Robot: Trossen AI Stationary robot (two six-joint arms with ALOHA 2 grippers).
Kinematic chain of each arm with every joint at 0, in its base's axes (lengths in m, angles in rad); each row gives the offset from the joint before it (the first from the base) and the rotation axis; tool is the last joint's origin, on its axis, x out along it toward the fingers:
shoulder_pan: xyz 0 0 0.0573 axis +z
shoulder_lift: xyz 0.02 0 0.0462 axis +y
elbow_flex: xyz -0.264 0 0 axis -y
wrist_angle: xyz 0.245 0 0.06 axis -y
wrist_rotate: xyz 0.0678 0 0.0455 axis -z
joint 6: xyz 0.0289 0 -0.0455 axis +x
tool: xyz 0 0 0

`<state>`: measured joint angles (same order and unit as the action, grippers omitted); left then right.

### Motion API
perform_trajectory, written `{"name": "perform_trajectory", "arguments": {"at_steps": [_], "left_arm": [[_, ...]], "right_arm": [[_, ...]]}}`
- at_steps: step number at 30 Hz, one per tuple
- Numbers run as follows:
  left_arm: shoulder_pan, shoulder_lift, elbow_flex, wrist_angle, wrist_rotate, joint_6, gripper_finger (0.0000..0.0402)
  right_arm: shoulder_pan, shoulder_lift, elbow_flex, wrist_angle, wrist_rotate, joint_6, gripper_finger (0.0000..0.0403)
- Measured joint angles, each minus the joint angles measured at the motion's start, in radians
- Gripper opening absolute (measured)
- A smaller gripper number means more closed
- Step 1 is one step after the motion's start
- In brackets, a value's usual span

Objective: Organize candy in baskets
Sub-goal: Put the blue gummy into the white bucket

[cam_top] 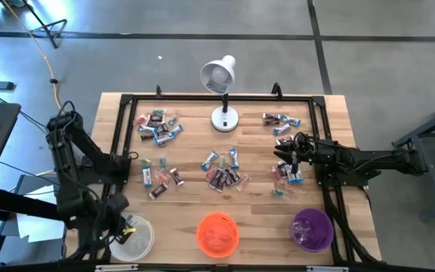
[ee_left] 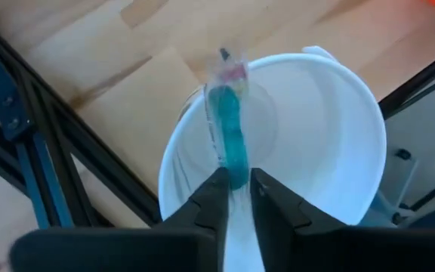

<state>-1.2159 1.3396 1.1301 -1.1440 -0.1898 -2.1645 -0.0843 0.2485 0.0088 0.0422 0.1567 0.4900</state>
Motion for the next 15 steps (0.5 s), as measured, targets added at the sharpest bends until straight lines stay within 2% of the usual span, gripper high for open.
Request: {"name": "perform_trajectory", "arguments": {"at_steps": [7, 11, 15], "left_arm": [[-0.017, 0.004, 0.0, 0.026, -0.03, 0.04, 0.0114], [-0.017, 0.004, 0.0, 0.013, -0.03, 0.057, 0.0118], [-0.01, 0.004, 0.0, -0.1, -0.079, 0.06, 0.0116]], "right_arm": [[0.0, 0.0, 0.0, 0.0, 0.0, 0.0, 0.0152], [0.0, 0.0, 0.0, 0.0, 0.0, 0.0, 0.0152], [0.0, 0.0, 0.0, 0.0, 0.0, 0.0, 0.0152]]}}
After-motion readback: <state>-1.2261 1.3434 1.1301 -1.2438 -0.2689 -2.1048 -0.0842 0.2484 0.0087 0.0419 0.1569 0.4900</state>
